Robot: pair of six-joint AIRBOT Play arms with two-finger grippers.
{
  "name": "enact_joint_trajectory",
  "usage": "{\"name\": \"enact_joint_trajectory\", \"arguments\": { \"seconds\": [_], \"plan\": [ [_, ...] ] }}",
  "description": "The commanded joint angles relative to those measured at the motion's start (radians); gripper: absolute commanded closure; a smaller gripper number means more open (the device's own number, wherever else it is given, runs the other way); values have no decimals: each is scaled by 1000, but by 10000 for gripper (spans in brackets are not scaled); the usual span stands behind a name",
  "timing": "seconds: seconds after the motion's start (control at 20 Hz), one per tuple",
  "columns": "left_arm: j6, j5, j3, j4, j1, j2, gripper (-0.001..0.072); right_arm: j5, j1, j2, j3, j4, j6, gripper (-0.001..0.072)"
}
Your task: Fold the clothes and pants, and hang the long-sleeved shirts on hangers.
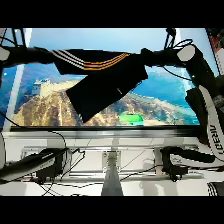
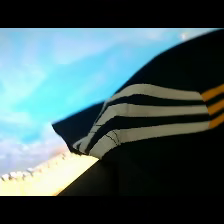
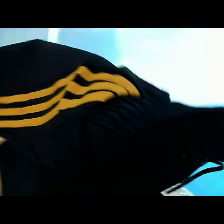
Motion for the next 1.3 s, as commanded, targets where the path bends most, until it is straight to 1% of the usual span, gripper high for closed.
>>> {"name": "enact_joint_trajectory", "arguments": {
  "seconds": [0.0,0.05,0.1,0.25,0.35,0.4,0.45,0.5,0.55,0.6,0.65,0.9,1.0,1.05,1.1,1.25],
  "plan": [
    [-99,-377,-1,-20,-51,0,695,51,-123,-26,-2,-30,-24,688],
    [-112,-436,-3,-48,-74,3,694,80,-155,-27,-2,-39,-28,688],
    [-127,-465,-9,-67,-104,10,694,114,-180,-27,-2,-57,-42,688],
    [-179,-469,-70,-66,-206,38,695,277,-233,-27,-3,-137,-109,688],
    [-199,-425,-152,-66,-262,40,694,373,-239,-36,-3,-237,-133,688],
    [-201,-354,-211,-66,-285,39,694,401,-239,-43,-3,-280,-135,687],
    [-204,-275,-270,-67,-302,38,692,421,-239,-53,-5,-306,-137,672],
    [-225,-202,-330,-72,-317,35,679,426,-239,-65,-5,-319,-137,501],
    [-232,-166,-375,-88,-325,28,467,425,-239,-78,-5,-323,-137,195],
    [-231,-161,-405,-102,-328,18,135,420,-239,-92,-5,-323,-137,76],
    [-240,-163,-420,-104,-329,6,0,408,-239,-107,-5,-323,-136,75],
    [-241,-164,-422,-104,-326,-29,3,303,-253,-183,10,-311,-121,75],
    [-241,-157,-422,-103,-326,-30,3,318,-285,-234,67,-305,-108,76],
    [-241,-154,-422,-103,-326,-30,3,350,-312,-268,111,-276,-108,78],
    [-241,-149,-422,-103,-326,-30,3,391,-341,-304,152,-216,-112,84],
    [-241,-121,-422,-103,-326,-30,3,506,-412,-412,201,26,-195,84]
  ]
}}
